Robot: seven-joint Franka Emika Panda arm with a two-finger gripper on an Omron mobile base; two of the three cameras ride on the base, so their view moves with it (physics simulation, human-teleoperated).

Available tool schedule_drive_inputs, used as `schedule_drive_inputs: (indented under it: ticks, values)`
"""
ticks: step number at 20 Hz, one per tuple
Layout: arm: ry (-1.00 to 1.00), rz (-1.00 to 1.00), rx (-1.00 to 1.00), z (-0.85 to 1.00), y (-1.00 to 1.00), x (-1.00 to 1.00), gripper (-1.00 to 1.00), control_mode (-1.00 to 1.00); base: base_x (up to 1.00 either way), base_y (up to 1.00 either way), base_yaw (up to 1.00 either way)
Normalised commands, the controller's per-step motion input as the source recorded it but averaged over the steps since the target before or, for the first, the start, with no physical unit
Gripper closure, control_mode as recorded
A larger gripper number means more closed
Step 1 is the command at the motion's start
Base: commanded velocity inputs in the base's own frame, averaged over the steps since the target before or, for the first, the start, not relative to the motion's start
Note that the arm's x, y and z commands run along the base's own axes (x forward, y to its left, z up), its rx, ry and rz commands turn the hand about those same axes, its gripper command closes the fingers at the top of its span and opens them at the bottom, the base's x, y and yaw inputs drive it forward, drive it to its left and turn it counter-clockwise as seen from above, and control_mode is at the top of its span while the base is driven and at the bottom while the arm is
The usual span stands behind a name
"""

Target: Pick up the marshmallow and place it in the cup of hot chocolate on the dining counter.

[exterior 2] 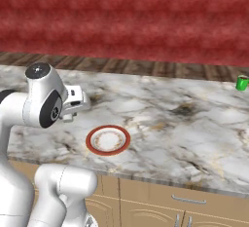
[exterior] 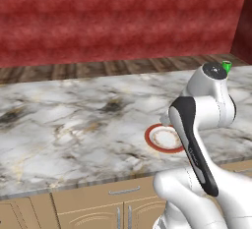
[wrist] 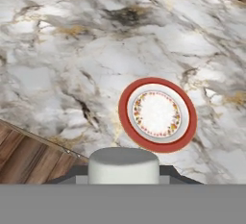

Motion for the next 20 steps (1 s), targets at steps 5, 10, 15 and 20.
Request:
schedule_drive_inputs:
  ticks: [5, 10, 15, 20]
  values:
    - [0.00, 0.00, 0.00, 0.00, 0.00, 0.00, 1.00, -1.00, 0.00, 0.00, 0.00]
    - [0.00, 0.00, 0.00, 0.00, 0.00, 0.00, 1.00, 1.00, -0.36, 0.20, 0.07]
    - [0.00, 0.00, 0.00, 0.00, 0.00, 0.00, 1.00, 1.00, -0.55, 0.93, 0.10]
    - [0.00, 0.00, 0.00, 0.00, 0.00, 0.00, 1.00, 1.00, -0.56, 1.00, 0.01]
